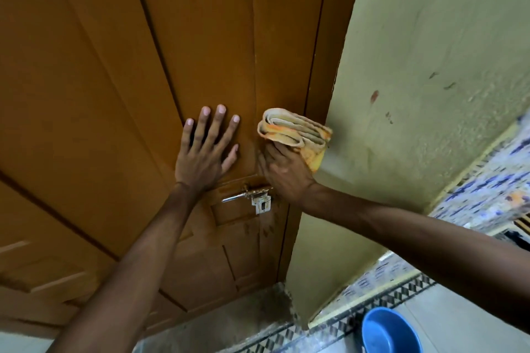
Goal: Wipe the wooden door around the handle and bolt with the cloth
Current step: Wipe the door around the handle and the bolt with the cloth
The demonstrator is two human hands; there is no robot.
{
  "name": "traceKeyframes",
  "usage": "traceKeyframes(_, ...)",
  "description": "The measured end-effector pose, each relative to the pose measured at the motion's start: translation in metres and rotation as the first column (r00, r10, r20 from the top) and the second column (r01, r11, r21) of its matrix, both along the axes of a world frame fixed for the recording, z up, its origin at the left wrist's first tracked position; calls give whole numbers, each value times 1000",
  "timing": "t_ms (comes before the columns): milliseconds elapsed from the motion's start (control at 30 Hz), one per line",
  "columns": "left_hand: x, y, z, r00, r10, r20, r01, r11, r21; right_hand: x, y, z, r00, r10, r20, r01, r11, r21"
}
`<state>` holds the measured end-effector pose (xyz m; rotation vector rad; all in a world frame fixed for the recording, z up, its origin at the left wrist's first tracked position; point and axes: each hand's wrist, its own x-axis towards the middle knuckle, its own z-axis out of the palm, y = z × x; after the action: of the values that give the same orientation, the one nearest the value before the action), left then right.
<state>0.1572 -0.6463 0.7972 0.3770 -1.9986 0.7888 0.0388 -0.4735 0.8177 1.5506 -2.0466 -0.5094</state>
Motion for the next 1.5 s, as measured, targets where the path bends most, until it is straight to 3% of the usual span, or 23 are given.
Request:
traceKeyframes(133,0,-1,0,1000,-5,-1,5,1000,0,17,-5,-27,990,-143,18,141,986,92)
traceKeyframes(200,-1,-1,0,1000,0,0,0,1000,-9,25,-8,-22,979,-192,74,187,980,65)
traceKeyframes(367,-1,-1,-1,1000,4,-4,-4,1000,-11,33,-9,-4,978,-2,208,25,993,-111)
traceKeyframes(567,0,0,0,1000,-3,3,3,1000,9,8,-3,7,991,52,123,-23,974,-224)
traceKeyframes(667,0,0,1,1000,-1,-3,1,1000,27,13,7,-19,991,10,132,8,991,-130)
traceKeyframes(733,1,0,2,1000,3,2,-3,1000,20,27,12,-36,954,-41,296,72,993,-96)
traceKeyframes(800,0,0,2,1000,-2,3,2,1000,18,41,22,-50,828,-24,560,141,976,-166)
traceKeyframes(867,-1,0,1,1000,1,3,-2,1000,17,49,40,-61,537,106,837,329,887,-323)
traceKeyframes(900,-1,-1,1,1000,5,4,-5,1000,16,51,50,-61,425,135,895,449,827,-338)
traceKeyframes(967,-1,-1,0,1000,4,13,-4,1000,21,51,69,-59,331,143,933,611,721,-327)
traceKeyframes(1067,-1,0,0,1000,2,18,-3,999,36,41,89,-58,334,277,901,779,456,-429)
traceKeyframes(1133,-1,1,0,1000,3,14,-4,999,45,35,92,-55,289,277,916,869,327,-373)
traceKeyframes(1233,0,2,0,1000,3,10,-3,999,50,24,82,-60,133,329,935,966,169,-197)
traceKeyframes(1300,1,2,0,1000,17,12,-17,999,47,15,71,-69,-49,484,874,997,81,12)
traceKeyframes(1367,1,2,0,1000,26,14,-27,999,45,12,58,-76,-277,680,679,945,66,320)
traceKeyframes(1400,1,2,0,999,30,13,-31,999,43,14,52,-79,-326,741,588,910,78,407)
traceKeyframes(1500,1,1,0,999,39,13,-40,999,38,30,38,-72,-389,769,508,877,141,459)
